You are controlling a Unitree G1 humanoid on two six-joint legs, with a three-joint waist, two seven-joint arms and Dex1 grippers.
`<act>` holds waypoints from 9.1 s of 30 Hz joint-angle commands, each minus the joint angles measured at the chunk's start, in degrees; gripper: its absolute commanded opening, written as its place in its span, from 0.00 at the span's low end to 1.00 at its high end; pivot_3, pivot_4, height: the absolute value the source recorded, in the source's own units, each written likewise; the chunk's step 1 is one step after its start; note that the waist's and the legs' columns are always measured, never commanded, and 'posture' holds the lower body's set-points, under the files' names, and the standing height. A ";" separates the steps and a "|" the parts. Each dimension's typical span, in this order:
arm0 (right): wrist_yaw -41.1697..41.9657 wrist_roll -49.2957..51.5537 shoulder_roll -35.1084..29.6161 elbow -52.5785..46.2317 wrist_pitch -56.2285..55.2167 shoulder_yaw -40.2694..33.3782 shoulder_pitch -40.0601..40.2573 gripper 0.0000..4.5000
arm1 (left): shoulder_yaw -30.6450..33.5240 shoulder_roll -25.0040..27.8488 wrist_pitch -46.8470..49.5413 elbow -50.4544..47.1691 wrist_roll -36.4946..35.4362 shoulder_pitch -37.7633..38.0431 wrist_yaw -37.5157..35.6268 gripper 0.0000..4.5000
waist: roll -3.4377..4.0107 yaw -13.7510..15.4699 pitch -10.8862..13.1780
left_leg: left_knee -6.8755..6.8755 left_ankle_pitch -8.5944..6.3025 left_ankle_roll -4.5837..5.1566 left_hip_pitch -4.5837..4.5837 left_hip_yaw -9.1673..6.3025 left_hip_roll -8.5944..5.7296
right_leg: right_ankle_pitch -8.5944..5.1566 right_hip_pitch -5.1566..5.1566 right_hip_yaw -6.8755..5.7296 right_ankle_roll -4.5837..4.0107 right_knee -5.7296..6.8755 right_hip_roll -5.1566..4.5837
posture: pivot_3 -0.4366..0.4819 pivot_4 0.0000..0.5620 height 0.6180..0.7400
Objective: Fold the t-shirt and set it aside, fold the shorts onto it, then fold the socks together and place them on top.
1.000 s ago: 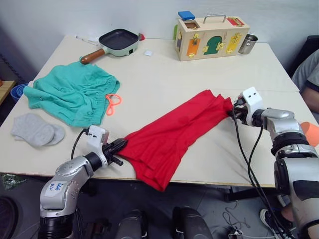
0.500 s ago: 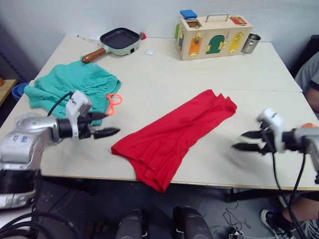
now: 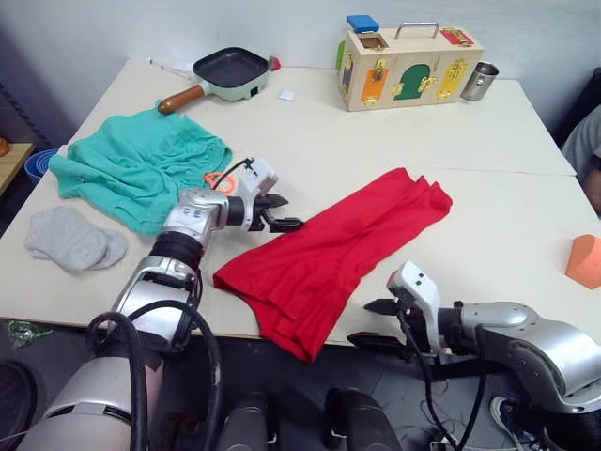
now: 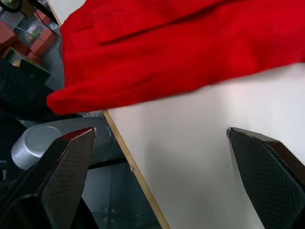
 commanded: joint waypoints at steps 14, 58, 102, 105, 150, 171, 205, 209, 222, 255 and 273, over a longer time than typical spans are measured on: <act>-13.86 -2.41 11.52 3.88 0.12 12.21 -6.27 0.64 | 3.90 -7.37 -3.00 10.43 5.78 -4.07 3.00 0.91 | -0.26 -0.12 -0.11 | 0.08 0.04 0.00 0.08 -0.04 0.02 | 0.00 0.01 0.00 -0.01 0.24 -0.02 | 0.48 0.27 1.00; 3.81 -7.73 -7.00 24.35 -22.93 9.13 -13.11 0.00 | 19.15 -5.45 11.27 -27.68 -4.55 19.51 24.26 0.01 | -0.28 -1.43 -0.13 | 0.46 -0.02 0.04 0.15 -0.05 0.07 | 0.01 0.12 0.04 0.01 0.44 -0.08 | 0.48 0.27 1.00; 41.64 -20.92 -2.49 77.41 -128.84 10.26 -22.85 1.00 | -2.18 24.13 -41.59 -43.61 2.22 38.48 -17.83 0.99 | -0.12 -1.50 -0.04 | 0.31 0.00 -0.02 0.39 0.16 0.08 | 0.00 0.25 0.17 -0.01 0.35 -0.06 | 0.48 0.27 1.00; 40.59 -21.50 0.41 76.64 -130.42 12.00 -23.09 1.00 | -4.32 21.20 -42.09 -42.38 2.43 37.34 -18.46 0.99 | -0.09 -1.47 -0.06 | 0.32 0.00 -0.01 0.51 0.13 0.08 | 0.00 0.37 0.16 -0.01 0.38 -0.07 | 0.48 0.27 1.00; 40.94 -0.02 -23.87 21.42 -75.49 7.50 3.52 0.00 | 1.74 28.71 -11.75 -77.65 -21.49 58.88 -26.75 0.00 | 0.36 -1.22 0.16 | -0.17 -0.26 0.03 1.13 -0.30 0.07 | -0.06 1.20 -0.04 -0.10 -0.34 -0.29 | 0.48 0.27 1.00; 38.26 -7.11 -12.58 46.99 -63.91 6.16 -23.65 0.00 | 7.29 19.99 14.13 -55.12 -29.13 30.69 -14.13 0.00 | 0.44 -0.57 0.23 | -0.06 -0.17 0.10 0.87 -0.19 0.04 | 0.02 1.08 -0.14 0.02 -0.44 -0.12 | 0.48 0.27 1.00; -6.35 -33.09 15.27 103.90 -87.99 1.60 -51.84 0.22 | 18.10 -1.74 -16.24 7.49 -7.03 -0.33 15.19 0.21 | 0.39 -1.99 0.26 | 0.18 0.03 0.11 0.10 0.09 -0.02 | 0.10 0.15 0.01 0.18 0.38 0.02 | 0.48 0.27 1.00; -12.09 -34.15 14.53 103.55 -89.88 0.67 -52.02 0.52 | 20.26 -1.53 -19.36 6.81 -6.94 -0.12 18.57 0.48 | 0.39 -1.99 0.26 | 0.18 0.03 0.11 0.10 0.09 -0.02 | 0.10 0.14 0.03 0.18 0.39 -0.01 | 0.48 0.27 1.00; 24.14 -21.26 4.39 81.28 -91.23 0.36 -41.79 1.00 | 12.49 6.22 -25.85 -28.19 -8.78 20.57 -6.37 0.99 | 0.39 -2.02 0.25 | 0.06 0.03 0.10 0.11 0.15 0.01 | 0.10 0.10 0.10 0.18 0.33 0.19 | 0.48 0.27 1.00; 21.76 -28.68 4.60 55.09 -89.02 10.06 -19.16 0.00 | -2.63 10.94 -18.07 -52.17 1.56 39.94 -6.82 0.08 | 0.44 -1.54 0.27 | 0.78 -0.09 0.19 0.15 0.04 0.08 | 0.16 0.23 0.16 0.22 0.69 -0.08 | 0.48 0.27 1.00; 23.73 -13.93 -6.57 28.62 -72.78 3.95 4.36 0.17 | 2.64 20.85 0.72 -83.24 -8.15 60.19 -4.46 0.11 | 0.44 -1.36 0.27 | 0.71 -0.18 0.17 0.23 -0.10 0.09 | 0.14 0.32 0.19 0.18 0.36 -0.19 | 0.48 0.27 1.00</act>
